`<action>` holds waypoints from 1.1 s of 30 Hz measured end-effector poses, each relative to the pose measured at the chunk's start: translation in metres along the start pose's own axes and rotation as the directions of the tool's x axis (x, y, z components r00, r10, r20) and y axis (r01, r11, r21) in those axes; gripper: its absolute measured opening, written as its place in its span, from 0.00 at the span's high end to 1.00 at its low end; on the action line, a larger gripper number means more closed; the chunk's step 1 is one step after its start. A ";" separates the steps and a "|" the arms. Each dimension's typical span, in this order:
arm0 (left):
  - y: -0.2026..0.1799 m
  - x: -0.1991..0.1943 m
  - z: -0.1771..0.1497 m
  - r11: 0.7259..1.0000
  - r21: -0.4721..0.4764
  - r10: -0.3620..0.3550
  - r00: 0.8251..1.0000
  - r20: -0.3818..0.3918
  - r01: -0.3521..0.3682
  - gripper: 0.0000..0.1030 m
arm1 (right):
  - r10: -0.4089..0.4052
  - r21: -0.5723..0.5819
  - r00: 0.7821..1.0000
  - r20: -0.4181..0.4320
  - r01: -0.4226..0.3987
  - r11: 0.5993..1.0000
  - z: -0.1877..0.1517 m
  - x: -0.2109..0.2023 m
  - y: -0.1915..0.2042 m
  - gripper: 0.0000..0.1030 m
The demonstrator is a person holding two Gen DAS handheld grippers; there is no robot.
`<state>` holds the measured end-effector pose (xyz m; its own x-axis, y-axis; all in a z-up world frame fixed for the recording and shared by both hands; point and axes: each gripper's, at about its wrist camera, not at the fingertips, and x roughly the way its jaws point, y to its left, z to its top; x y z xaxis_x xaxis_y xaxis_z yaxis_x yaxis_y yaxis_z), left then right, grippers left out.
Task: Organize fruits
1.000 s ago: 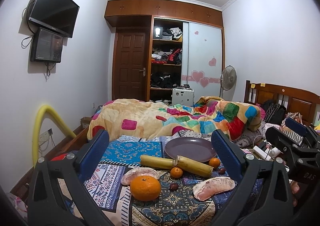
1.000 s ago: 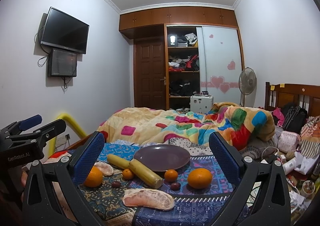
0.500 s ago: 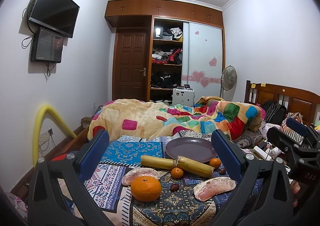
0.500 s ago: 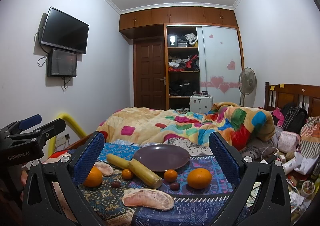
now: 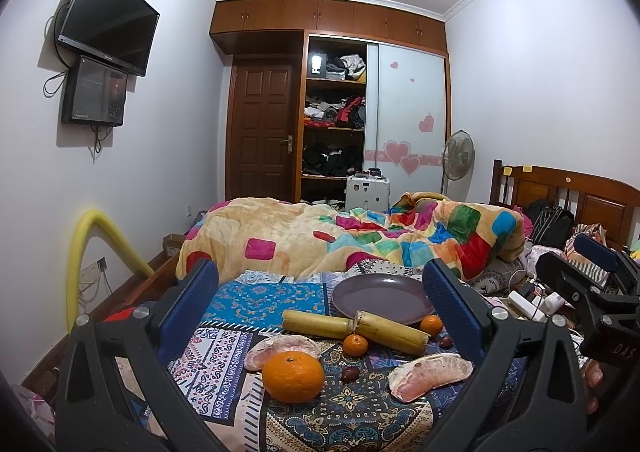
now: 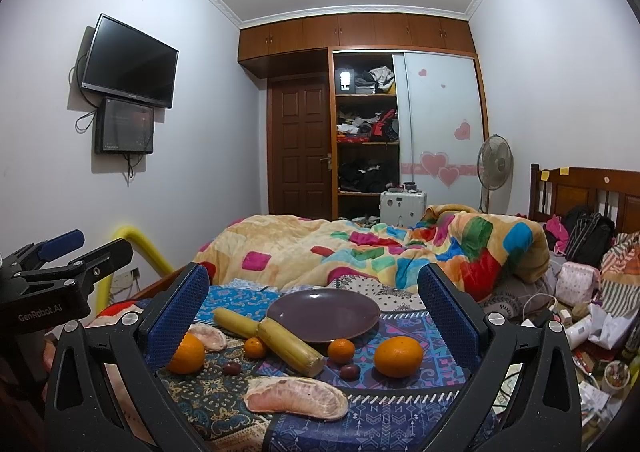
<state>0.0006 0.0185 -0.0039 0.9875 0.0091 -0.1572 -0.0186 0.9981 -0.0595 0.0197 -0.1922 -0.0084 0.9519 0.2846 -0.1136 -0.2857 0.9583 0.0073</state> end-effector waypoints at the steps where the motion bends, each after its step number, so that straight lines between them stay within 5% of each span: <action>1: -0.001 0.000 0.000 1.000 0.000 0.001 1.000 -0.001 -0.001 0.00 | 0.001 0.000 1.000 0.000 -0.001 1.000 0.000 0.000 0.000 0.00; 13: 0.008 0.010 -0.005 1.000 0.002 0.015 0.999 -0.030 -0.015 0.00 | -0.021 -0.001 0.999 -0.041 0.021 1.000 -0.004 0.008 -0.003 0.00; 20: 0.017 0.035 -0.021 0.998 0.050 0.048 0.989 -0.137 -0.041 0.00 | -0.061 -0.071 0.983 -0.173 0.050 0.996 -0.024 0.033 -0.024 0.00; 27: 0.029 0.071 -0.045 0.998 0.056 0.023 0.948 -0.317 -0.005 0.01 | -0.038 -0.083 0.929 -0.368 0.008 0.997 -0.049 0.068 -0.059 0.00; 33: 0.034 0.105 -0.063 0.999 0.024 -0.026 0.886 -0.462 0.042 0.09 | -0.037 -0.078 0.890 -0.454 0.002 0.997 -0.058 0.094 -0.079 0.00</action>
<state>0.0936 0.0497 -0.0844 0.8034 -0.0466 -0.5936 0.0266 0.9987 -0.0425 0.1251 -0.2432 -0.0768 0.8079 0.2060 -0.5521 -0.2912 0.9541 -0.0701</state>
